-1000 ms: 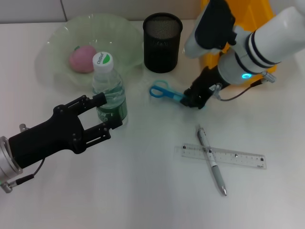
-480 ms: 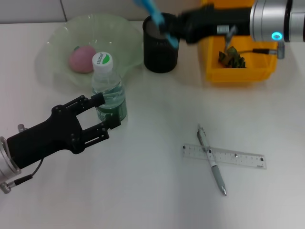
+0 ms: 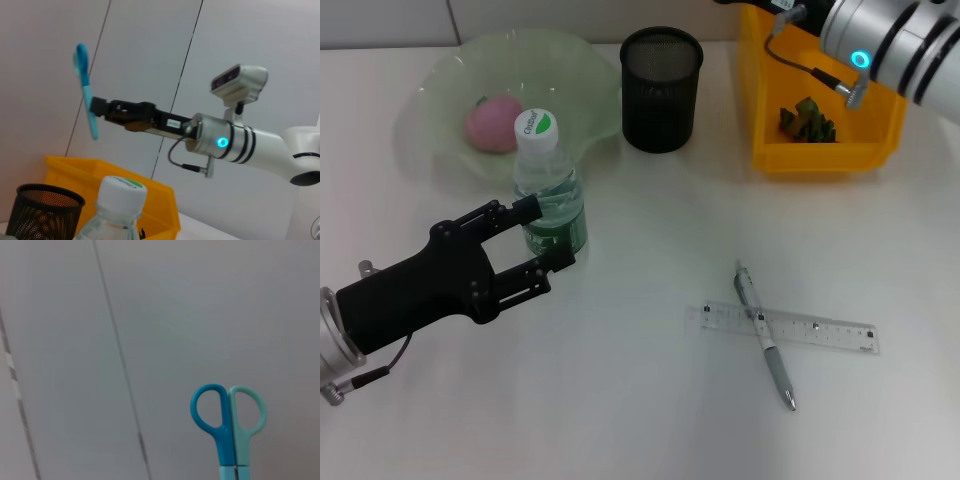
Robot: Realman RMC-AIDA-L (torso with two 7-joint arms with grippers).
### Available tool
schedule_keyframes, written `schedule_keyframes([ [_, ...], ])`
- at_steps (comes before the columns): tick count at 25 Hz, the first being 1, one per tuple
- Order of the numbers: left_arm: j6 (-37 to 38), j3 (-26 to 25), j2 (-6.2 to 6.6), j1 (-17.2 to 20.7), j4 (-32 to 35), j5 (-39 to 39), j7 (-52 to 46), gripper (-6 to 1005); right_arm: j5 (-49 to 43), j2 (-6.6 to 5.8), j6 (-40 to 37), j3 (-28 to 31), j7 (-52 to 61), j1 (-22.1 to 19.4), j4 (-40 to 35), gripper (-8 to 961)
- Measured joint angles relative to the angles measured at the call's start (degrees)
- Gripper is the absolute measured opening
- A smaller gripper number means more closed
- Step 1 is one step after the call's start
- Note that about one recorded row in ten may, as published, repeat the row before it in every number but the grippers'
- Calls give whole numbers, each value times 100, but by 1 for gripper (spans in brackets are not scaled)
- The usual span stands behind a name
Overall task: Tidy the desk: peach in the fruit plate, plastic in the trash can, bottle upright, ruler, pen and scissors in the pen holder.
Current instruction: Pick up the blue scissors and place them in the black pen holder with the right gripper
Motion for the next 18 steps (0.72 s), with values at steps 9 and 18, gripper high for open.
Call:
schedule_keyframes([
  [9, -8, 0, 19, 43, -12, 8, 79, 742, 121, 22, 736, -189, -422, 415, 518, 324],
  [18, -18, 0, 24, 57, -15, 14, 83, 742, 131, 23, 825, -379, -382, 398, 524, 359],
])
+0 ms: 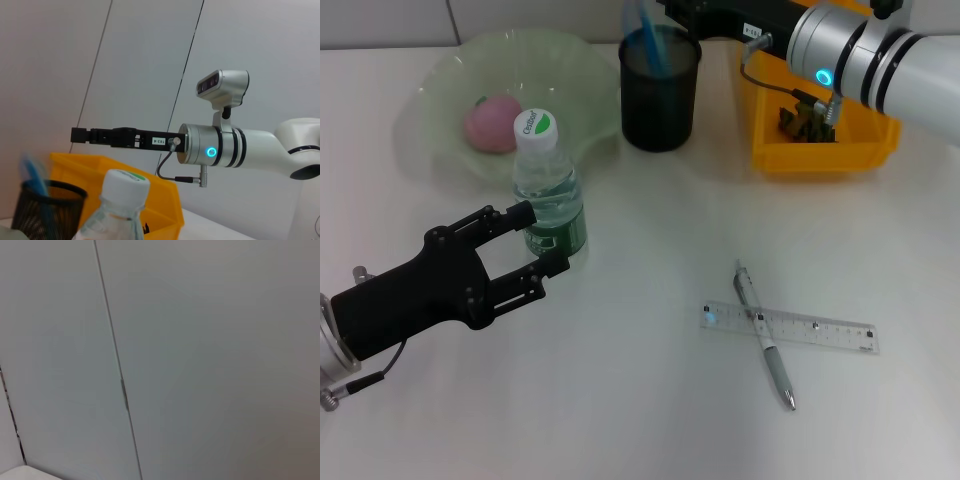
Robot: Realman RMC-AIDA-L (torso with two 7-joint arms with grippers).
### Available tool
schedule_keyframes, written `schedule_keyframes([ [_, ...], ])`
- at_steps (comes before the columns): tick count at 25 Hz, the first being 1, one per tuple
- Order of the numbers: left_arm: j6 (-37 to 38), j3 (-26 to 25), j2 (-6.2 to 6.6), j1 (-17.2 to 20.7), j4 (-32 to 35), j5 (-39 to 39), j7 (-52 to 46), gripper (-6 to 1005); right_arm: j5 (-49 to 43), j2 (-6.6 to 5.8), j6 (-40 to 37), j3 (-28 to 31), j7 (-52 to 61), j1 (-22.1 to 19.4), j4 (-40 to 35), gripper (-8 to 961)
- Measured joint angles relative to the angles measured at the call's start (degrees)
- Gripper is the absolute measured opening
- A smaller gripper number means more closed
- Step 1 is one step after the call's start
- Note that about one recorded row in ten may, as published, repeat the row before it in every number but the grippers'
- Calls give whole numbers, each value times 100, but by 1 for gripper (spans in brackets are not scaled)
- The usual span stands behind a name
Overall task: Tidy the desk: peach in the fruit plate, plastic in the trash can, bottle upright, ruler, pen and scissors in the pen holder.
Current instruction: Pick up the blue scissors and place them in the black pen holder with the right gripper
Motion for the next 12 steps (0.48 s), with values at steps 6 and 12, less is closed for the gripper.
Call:
schedule_keyframes([
  [6, 3, 0, 0, 15, 0, 7, 3, 742, 6, -1, -60, 1, 100, -76, -34, 388],
  [12, 22, 0, 1, 57, 0, 3, 3, 742, -160, -58, -559, -48, 592, -334, -381, 417],
])
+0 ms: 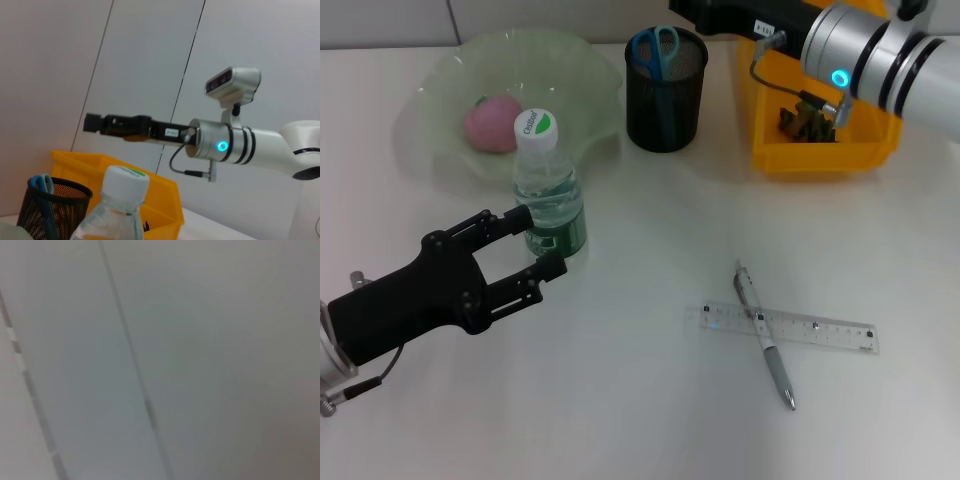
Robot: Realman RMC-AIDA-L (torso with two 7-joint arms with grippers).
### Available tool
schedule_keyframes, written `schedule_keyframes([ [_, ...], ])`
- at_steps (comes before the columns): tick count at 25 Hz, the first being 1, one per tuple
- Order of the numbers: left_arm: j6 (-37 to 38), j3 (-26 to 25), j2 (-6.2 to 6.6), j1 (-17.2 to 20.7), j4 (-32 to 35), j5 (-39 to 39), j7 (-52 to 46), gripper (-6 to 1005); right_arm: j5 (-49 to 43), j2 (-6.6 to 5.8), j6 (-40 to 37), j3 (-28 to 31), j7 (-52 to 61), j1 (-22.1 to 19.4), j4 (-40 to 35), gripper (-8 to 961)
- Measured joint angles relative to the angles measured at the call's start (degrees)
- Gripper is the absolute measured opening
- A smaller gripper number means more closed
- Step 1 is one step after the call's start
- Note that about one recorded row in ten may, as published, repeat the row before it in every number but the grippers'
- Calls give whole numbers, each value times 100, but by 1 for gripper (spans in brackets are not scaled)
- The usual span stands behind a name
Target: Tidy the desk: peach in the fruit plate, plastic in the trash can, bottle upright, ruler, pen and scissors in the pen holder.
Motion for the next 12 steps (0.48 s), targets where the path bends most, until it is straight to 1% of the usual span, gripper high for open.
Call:
schedule_keyframes([
  [1, 10, 0, 6, 10, 0, -6, 0, 742, -235, -29, -112, -93, 312, -103, -248, 420],
  [2, 20, 0, 14, 18, 0, -13, -2, 742, -1037, -92, -310, -317, 1231, -373, -1015, 423],
  [3, 20, 0, 14, 18, 0, -13, -2, 742, -1037, -92, -310, -317, 1231, -373, -1015, 426],
  [5, 23, 0, 22, 24, 0, -17, -20, 742, -1976, -122, -585, -401, 2026, -668, -1894, 432],
  [6, 24, 0, 24, 37, 0, -18, -32, 742, -2618, -123, -875, -384, 2503, -846, -2461, 435],
  [7, 24, 0, 24, 49, 0, -21, -36, 742, -3625, -112, -1496, -299, 3178, -1051, -3329, 438],
  [8, 23, 0, 25, 61, 0, -22, -36, 742, -3625, -112, -1496, -299, 3178, -1051, -3329, 481],
  [10, 24, -4, 25, 74, 1, -26, -36, 742, -4553, -101, -2341, -111, 3733, -1117, -4083, 568],
  [11, 28, -6, 25, 82, 1, -27, -39, 742, -4951, -101, -2820, 4, 3925, -1068, -4341, 611],
  [12, 42, -7, 25, 85, 1, -26, -51, 742, -5722, -130, -3800, 201, 4244, -870, -4702, 639],
])
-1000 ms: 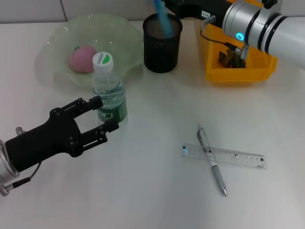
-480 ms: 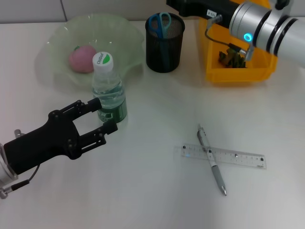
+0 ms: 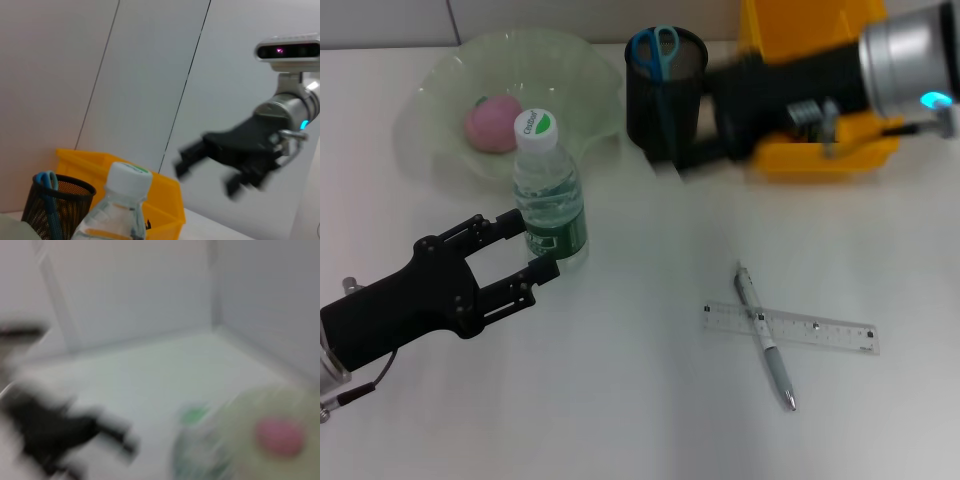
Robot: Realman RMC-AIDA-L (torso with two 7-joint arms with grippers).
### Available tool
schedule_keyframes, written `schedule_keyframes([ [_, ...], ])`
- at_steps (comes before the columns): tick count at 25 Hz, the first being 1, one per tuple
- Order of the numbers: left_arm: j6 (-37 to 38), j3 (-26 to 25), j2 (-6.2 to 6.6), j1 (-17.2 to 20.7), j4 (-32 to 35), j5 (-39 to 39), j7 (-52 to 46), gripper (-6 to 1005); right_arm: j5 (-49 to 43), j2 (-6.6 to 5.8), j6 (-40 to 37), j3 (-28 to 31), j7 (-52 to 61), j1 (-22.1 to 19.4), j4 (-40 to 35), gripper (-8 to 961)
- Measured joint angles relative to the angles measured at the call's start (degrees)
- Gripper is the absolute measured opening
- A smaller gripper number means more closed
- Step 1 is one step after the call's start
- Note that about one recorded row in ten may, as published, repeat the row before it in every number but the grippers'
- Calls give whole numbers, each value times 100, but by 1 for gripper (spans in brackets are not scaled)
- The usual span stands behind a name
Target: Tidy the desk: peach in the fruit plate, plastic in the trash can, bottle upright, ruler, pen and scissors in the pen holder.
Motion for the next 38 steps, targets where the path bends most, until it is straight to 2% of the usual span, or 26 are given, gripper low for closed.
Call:
schedule_keyframes([
  [1, 6, -1, 1, 3, 0, 1, -4, 742, 0, 0, 0, 0, 0, 0, 0, 667],
  [4, 22, -2, 1, 10, 0, 9, -8, 742, -1116, -34, -1079, 126, 191, 368, -198, 751],
  [5, 24, -2, 1, 14, 0, 14, -9, 742, -1745, -13, -1425, 117, 214, 506, -264, 751],
  [8, 26, -2, 0, 14, -1, 15, -11, 742, -2139, 50, -1485, 34, 199, 549, -274, 751],
  [10, 26, -2, 0, 14, -1, 15, -11, 742, -2375, 115, -1314, -380, 175, 531, -124, 750],
  [20, 25, -2, -42, -49, -1, 15, -16, 742, -2270, 146, -467, -1386, 148, 480, 562, 748],
  [38, 34, -2, -52, -44, -10, 30, 5, 742, -1846, 161, 438, -2016, 169, 475, 1128, 742],
])
